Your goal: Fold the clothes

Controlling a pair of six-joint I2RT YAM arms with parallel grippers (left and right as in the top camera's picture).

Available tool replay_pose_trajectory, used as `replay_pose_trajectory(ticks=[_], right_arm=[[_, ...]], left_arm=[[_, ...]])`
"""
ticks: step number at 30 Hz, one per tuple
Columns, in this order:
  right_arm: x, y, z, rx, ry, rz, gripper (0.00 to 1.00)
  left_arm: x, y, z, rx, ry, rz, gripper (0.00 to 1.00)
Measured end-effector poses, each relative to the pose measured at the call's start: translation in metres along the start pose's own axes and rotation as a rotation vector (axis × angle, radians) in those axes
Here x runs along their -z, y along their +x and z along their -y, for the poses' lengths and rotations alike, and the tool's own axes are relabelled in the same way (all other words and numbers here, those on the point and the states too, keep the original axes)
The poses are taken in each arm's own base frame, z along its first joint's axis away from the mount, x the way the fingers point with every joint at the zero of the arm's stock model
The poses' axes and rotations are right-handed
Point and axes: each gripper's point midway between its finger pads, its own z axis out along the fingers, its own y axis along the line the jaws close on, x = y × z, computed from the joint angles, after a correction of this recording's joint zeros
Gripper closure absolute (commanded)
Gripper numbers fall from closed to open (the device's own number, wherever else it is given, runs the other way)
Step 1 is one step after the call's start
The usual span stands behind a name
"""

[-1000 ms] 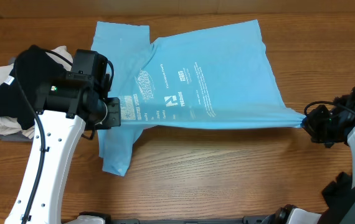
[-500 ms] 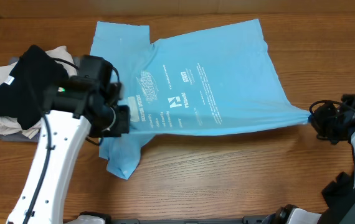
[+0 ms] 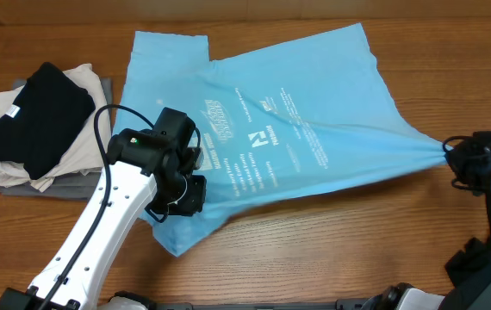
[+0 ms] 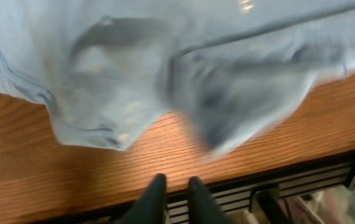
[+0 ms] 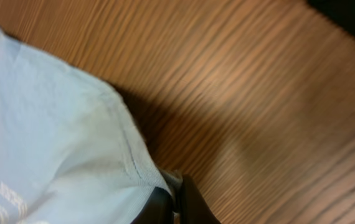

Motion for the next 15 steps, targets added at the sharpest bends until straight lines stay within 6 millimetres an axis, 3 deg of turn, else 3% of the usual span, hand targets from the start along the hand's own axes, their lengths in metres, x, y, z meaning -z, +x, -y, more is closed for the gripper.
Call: replay_pose_trajectory(ticks=[4,7,12,15], right_arm=[[0.004,-0.011,0.019,-0.078,0.022,0.025,0.96],[0.005,-0.014,0.025,-0.109,0.030,0.033,0.96],[0.005,-0.012,0.023,-0.116,0.021,0.026,0.96],[0.005,-0.012,0.023,-0.120,0.020,0.023,0.96]], left_arm=[[-0.001,-0.002,-0.003,0.013,-0.016,0.009,0.50],[0.000,-0.007,-0.011,0.031,-0.064,0.034,0.46],[-0.011,-0.029,-0.019,0.053,-0.102,0.129,0.57],[-0.034,-0.028,-0.029,0.088,-0.130,0.130,0.75]])
